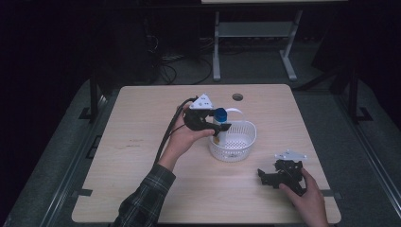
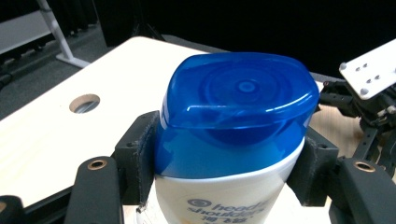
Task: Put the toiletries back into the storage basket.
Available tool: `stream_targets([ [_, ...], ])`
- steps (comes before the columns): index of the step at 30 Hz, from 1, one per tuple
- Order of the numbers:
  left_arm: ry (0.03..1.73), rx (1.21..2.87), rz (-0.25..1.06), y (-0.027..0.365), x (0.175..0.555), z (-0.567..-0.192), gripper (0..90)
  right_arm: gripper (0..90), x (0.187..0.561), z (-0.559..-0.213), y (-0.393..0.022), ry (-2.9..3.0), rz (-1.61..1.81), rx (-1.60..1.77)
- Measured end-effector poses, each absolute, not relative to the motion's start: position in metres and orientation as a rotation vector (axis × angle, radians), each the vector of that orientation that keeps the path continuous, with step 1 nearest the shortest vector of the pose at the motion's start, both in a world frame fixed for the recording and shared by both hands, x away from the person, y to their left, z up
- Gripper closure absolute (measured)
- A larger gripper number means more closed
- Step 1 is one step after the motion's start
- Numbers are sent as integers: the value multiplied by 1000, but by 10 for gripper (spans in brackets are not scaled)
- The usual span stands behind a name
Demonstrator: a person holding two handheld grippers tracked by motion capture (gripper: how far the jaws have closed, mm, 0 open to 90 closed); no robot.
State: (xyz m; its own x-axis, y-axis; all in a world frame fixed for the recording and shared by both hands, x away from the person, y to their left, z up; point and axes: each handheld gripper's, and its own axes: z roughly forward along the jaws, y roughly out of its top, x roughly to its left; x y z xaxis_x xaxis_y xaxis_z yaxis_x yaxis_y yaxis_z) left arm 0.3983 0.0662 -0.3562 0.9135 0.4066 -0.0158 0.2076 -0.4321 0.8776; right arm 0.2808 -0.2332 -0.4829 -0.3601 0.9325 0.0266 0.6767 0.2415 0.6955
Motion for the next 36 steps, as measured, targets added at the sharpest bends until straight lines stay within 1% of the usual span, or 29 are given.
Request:
stream_targets([
  [17, 460, 2062, 221, 68, 396, -375, 349, 0, 281, -483, -233, 2126, 883, 1474],
  [30, 474, 2083, 216, 68, 394, -381, 348, 0, 281, -483, -233, 2127, 883, 1474],
  [36, 479, 2062, 197, 71, 393, -382, 345, 0, 281, -483, -233, 2126, 884, 1474],
])
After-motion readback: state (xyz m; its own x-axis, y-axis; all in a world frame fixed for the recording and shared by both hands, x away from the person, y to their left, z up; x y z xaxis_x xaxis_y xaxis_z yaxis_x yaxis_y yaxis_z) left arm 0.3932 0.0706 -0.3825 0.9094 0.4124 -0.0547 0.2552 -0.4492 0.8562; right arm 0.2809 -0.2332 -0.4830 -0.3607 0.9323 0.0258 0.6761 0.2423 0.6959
